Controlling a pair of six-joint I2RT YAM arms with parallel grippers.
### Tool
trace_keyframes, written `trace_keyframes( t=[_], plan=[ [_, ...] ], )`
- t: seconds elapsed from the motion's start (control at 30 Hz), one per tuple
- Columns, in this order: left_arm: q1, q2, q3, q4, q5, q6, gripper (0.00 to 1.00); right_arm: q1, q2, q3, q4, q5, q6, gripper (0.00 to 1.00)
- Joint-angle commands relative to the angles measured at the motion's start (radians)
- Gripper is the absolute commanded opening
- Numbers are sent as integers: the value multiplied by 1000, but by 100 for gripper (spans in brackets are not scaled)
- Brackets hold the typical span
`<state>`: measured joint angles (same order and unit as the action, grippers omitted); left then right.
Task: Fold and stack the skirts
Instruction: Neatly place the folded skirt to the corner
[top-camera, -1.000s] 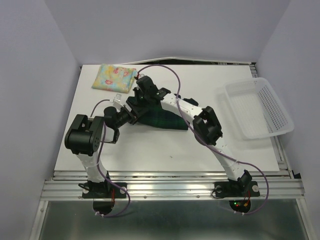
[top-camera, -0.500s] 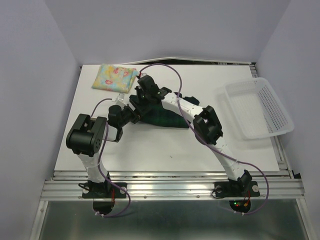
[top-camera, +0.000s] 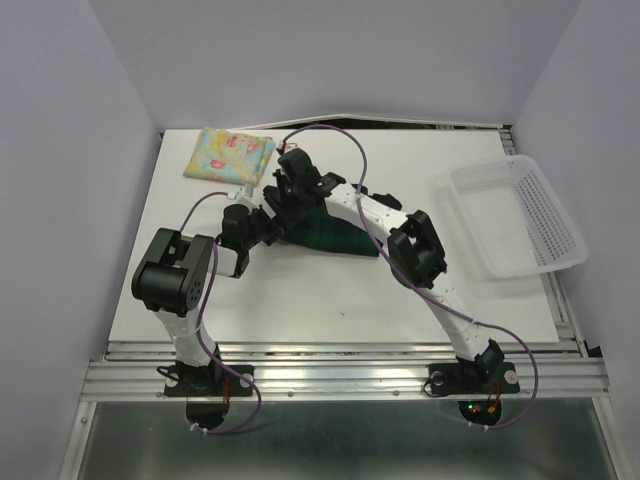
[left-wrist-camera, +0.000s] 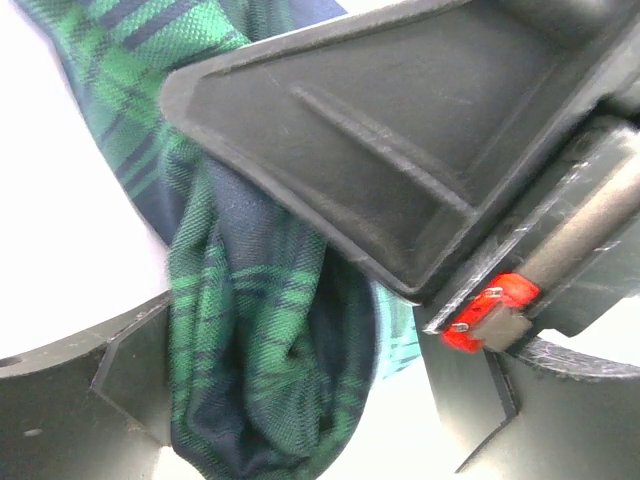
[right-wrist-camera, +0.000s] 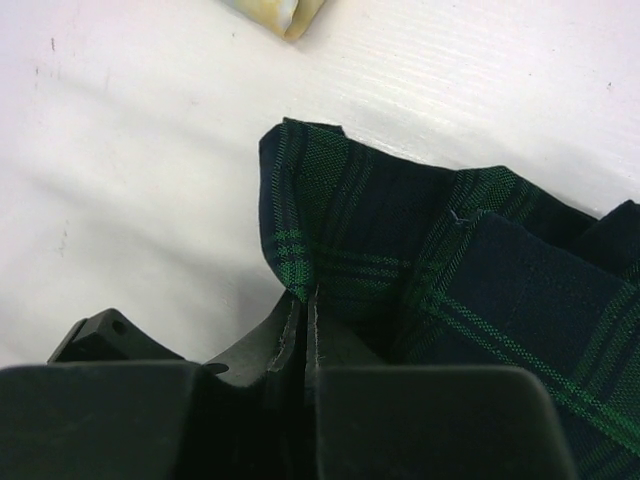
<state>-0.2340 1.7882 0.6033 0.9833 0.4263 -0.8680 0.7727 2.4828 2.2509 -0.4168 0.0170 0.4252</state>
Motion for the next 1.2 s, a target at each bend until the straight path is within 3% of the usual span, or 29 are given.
trace_keyframes(
  t=[0.0,0.37,0.5,0.73,0.87,0.97,1.03,1.17],
  plan=[
    [19,-12,7,-189,-118,69,95,17,-111,62,58,-38,9,1],
    [65,-59,0,-232,-40,103,98,17,-117,58,58,-35,9,1],
    [56,-9,-2,-36,49,46,96,17,-116,55,59,-49,15,1],
    [13,53,30,83,51,-9,90,17,-102,58,61,-42,17,1],
    [13,73,29,104,25,-16,73,8,-102,65,62,-37,15,1],
    [13,60,26,104,-3,-5,49,8,-107,58,62,-34,14,1],
    [13,53,47,66,-26,26,39,-1,-110,55,61,-23,12,1],
    [19,51,160,-119,-76,157,14,-32,-119,58,69,14,-17,59]
  ],
)
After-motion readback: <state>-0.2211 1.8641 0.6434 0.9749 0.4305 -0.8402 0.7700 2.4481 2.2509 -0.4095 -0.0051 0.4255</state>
